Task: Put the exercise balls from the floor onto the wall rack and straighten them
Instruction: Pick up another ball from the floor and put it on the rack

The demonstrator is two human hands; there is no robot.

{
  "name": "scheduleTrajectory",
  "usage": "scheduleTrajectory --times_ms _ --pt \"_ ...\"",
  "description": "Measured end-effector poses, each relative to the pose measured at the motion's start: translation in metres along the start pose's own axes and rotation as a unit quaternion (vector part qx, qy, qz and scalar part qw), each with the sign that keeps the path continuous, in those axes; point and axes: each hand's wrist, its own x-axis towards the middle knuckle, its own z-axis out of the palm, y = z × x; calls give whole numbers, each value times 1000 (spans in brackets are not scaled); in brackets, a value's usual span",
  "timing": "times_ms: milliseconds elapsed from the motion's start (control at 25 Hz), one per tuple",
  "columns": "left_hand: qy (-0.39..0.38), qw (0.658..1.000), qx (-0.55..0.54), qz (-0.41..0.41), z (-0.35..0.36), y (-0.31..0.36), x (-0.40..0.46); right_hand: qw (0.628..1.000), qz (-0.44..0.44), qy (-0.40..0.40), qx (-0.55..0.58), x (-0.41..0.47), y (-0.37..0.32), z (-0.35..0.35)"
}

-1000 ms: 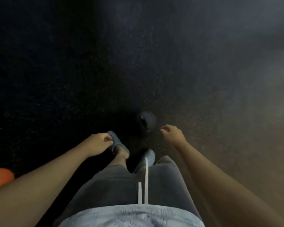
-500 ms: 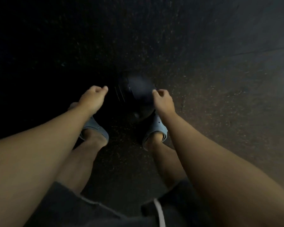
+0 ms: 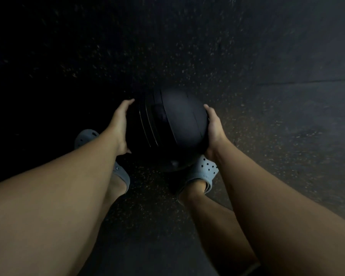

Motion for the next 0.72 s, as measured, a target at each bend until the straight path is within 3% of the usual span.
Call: scheduleTrajectory --times_ms 280,440,560,720 --pt "-77 982 -132 107 -42 86 -226 986 -140 -11 -89 -237 -108 70" --pt "-93 948 -167 255 -98 166 -428 952 -263 -110 -108 -422 -184 151" --pt "-90 890 -219 389 -145 203 -574 903 -362 -185 -137 -558 -221 215" --pt "-50 773 -304 555 -233 209 -778 806 -481 -306 -158 -767 -226 312"
